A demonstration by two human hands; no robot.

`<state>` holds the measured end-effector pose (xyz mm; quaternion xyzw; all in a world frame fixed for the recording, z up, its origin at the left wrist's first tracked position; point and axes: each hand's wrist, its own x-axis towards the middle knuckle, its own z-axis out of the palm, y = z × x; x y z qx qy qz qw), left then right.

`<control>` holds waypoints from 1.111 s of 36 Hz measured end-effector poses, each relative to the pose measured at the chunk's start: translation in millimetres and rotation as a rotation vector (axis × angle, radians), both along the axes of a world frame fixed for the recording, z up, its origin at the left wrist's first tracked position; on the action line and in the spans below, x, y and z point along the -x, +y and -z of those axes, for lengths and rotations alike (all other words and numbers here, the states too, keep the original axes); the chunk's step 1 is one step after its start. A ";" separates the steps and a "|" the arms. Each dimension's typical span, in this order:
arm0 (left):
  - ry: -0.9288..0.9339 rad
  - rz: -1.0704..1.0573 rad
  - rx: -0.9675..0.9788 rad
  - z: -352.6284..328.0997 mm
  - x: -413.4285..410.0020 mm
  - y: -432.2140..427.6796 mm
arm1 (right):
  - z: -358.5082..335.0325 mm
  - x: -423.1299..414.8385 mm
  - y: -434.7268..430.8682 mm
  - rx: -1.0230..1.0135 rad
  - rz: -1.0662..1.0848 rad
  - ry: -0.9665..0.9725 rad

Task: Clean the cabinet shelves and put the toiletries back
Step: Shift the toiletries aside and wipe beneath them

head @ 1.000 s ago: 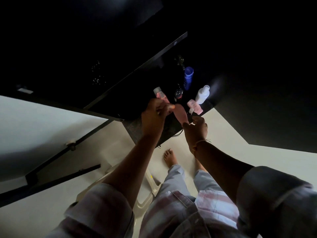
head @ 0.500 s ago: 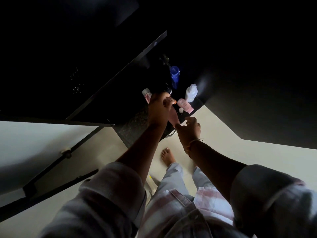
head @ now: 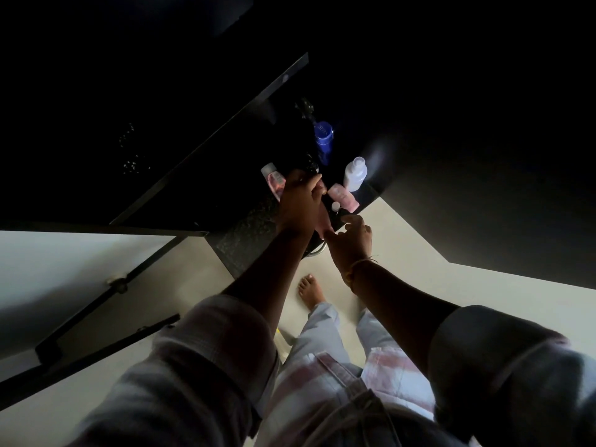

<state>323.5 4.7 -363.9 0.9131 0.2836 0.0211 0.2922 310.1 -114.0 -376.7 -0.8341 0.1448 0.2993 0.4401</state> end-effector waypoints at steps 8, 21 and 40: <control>-0.022 0.009 -0.002 -0.9 5.9 -1.0 | -1.7 -1.4 -3.3 0.013 -0.046 -0.013; -0.115 -0.049 0.063 -8.7 33.9 -0.7 | -9.7 -1.5 -6.7 -0.016 -0.048 0.026; 0.031 -0.251 0.024 -39.6 186.6 -51.4 | -63.8 44.1 -22.6 -0.025 -0.434 -0.029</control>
